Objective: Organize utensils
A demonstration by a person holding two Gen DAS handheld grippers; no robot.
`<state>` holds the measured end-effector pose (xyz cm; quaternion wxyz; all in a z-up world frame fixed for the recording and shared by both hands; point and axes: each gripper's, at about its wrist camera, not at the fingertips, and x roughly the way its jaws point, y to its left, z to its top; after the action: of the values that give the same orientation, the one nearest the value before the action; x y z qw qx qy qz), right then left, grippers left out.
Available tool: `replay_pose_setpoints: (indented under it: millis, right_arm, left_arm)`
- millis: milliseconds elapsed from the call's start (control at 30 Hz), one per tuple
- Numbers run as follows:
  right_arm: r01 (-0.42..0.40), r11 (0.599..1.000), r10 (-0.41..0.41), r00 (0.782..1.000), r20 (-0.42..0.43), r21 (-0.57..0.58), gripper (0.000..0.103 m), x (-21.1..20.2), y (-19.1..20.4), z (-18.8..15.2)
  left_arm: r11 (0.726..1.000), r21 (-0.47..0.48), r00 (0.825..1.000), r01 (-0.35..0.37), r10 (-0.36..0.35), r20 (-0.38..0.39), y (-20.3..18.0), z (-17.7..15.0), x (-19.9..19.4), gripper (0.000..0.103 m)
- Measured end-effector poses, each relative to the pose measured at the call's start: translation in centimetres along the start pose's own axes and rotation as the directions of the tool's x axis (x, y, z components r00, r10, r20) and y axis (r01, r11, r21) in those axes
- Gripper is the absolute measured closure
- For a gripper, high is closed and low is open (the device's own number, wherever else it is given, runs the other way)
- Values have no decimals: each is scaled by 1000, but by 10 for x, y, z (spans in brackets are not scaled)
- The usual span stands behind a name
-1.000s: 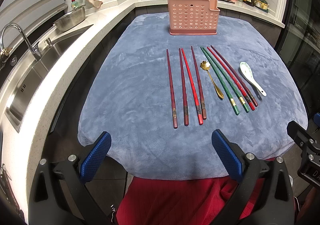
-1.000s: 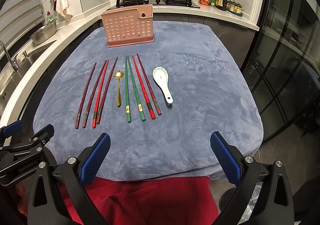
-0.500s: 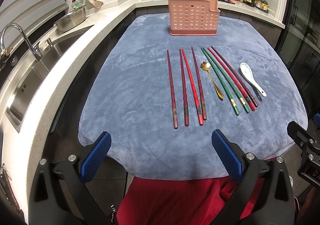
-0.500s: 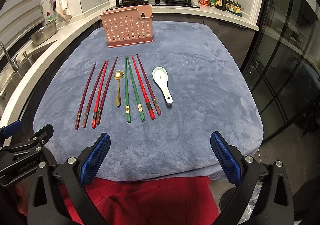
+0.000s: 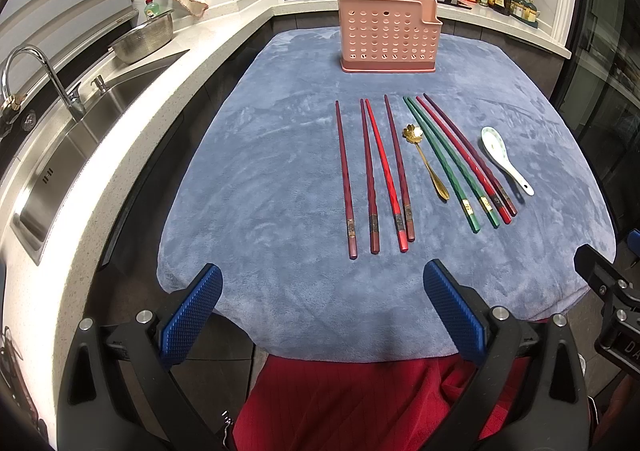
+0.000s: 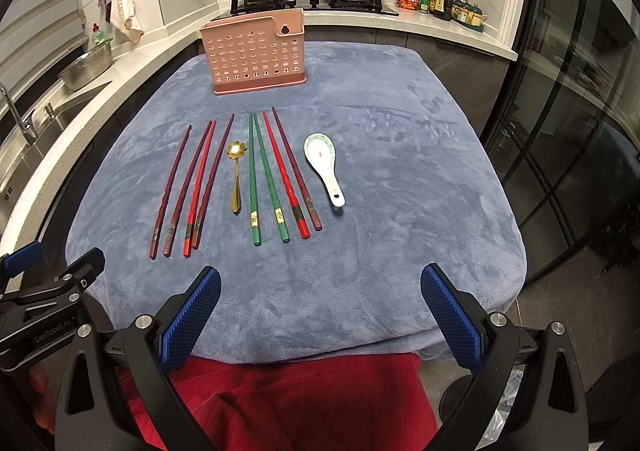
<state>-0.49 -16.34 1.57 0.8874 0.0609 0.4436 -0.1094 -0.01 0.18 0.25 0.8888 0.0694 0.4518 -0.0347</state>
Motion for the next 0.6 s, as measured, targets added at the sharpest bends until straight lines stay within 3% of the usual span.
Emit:
replay_pose_setpoints:
  millis: [600]
  right_arm:
    - [-1,1000,1,1000,-1,0,7,0,2,6]
  left_arm:
    - [1000,0,1000,10,-10,0,0,1,2,7]
